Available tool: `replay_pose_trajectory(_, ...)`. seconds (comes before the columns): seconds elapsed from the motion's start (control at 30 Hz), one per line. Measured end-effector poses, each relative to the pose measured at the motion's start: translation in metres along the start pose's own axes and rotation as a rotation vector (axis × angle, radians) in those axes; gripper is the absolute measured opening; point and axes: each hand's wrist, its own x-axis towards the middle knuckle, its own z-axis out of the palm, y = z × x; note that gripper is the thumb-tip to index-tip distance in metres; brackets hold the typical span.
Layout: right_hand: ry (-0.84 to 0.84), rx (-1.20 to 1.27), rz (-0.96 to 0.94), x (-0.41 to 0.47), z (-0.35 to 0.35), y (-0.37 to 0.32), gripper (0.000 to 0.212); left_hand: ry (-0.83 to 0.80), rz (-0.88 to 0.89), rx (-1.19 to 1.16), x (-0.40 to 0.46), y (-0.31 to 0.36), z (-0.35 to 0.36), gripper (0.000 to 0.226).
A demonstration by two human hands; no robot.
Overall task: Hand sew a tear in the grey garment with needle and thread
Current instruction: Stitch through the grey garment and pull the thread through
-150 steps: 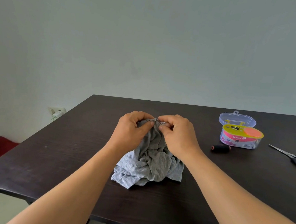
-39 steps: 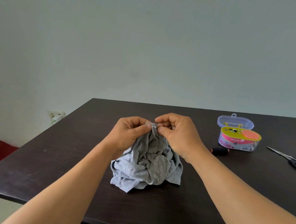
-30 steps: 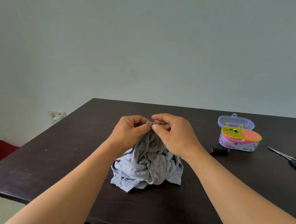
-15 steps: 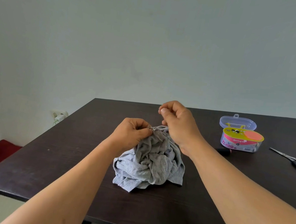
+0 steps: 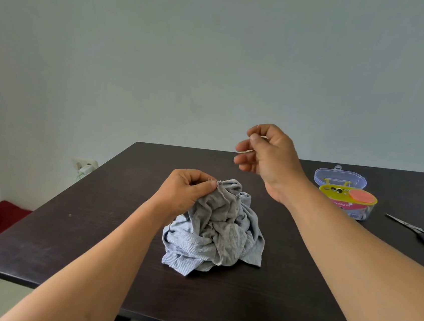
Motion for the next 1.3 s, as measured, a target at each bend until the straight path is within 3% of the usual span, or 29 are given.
replay_pose_trajectory(0.07, -0.087, -0.156, 0.015, 0.000, -0.001, -0.001, 0.017, 0.006, 0.010, -0.008, 0.001, 0.001, -0.001, 0.006)
replay_pose_trajectory(0.13, -0.228, -0.576, -0.041, -0.003, -0.003, -0.004, 0.009, 0.014, 0.017, 0.010, 0.001, 0.003, -0.002, 0.005)
replay_pose_trajectory(0.2, -0.419, -0.990, -0.084, -0.007, -0.003, -0.007, 0.016, 0.015, 0.024, 0.021, 0.001, 0.004, -0.003, 0.006)
replay_pose_trajectory(0.3, -0.522, -1.267, -0.062, -0.009, -0.001, -0.005, 0.018, 0.005, 0.036, 0.038, 0.001, 0.003, -0.004, 0.007)
replay_pose_trajectory(0.37, -0.492, -1.147, -0.019, -0.007, 0.000, -0.002, 0.011, 0.009, 0.044, 0.062, 0.001, 0.002, -0.004, 0.007)
replay_pose_trajectory(0.47, -0.331, -0.616, 0.070, -0.005, 0.004, -0.003, 0.009, 0.016, 0.049, 0.082, 0.002, 0.000, -0.003, 0.006)
replay_pose_trajectory(0.6, -0.159, -0.178, 0.174, 0.003, 0.008, -0.008, 0.015, 0.008, 0.045, 0.120, 0.003, -0.002, -0.004, 0.006)
replay_pose_trajectory(0.77, 0.032, 0.341, 0.154, 0.016, 0.007, -0.020, 0.015, 0.001, 0.042, 0.145, 0.003, -0.003, -0.006, 0.005)
replay_pose_trajectory(0.83, 0.050, 0.281, 0.117, 0.016, 0.008, -0.017, 0.019, 0.004, 0.045, 0.145, 0.004, -0.003, -0.007, 0.005)
replay_pose_trajectory(0.97, -0.027, -0.364, 0.028, 0.011, 0.012, 0.004, 0.019, 0.017, 0.051, 0.128, 0.004, -0.004, -0.007, 0.006)
replay_pose_trajectory(1.03, -0.098, -0.571, -0.014, 0.008, 0.013, 0.010, 0.017, 0.019, 0.057, 0.124, 0.005, -0.004, -0.007, 0.006)
replay_pose_trajectory(1.2, -0.419, -0.878, 0.018, 0.001, 0.020, 0.006, 0.032, 0.009, 0.070, 0.125, 0.004, -0.002, -0.006, 0.006)
replay_pose_trajectory(1.3, -0.446, -0.961, 0.011, 0.002, 0.021, 0.008, 0.021, 0.007, 0.080, 0.132, 0.005, -0.002, -0.006, 0.006)
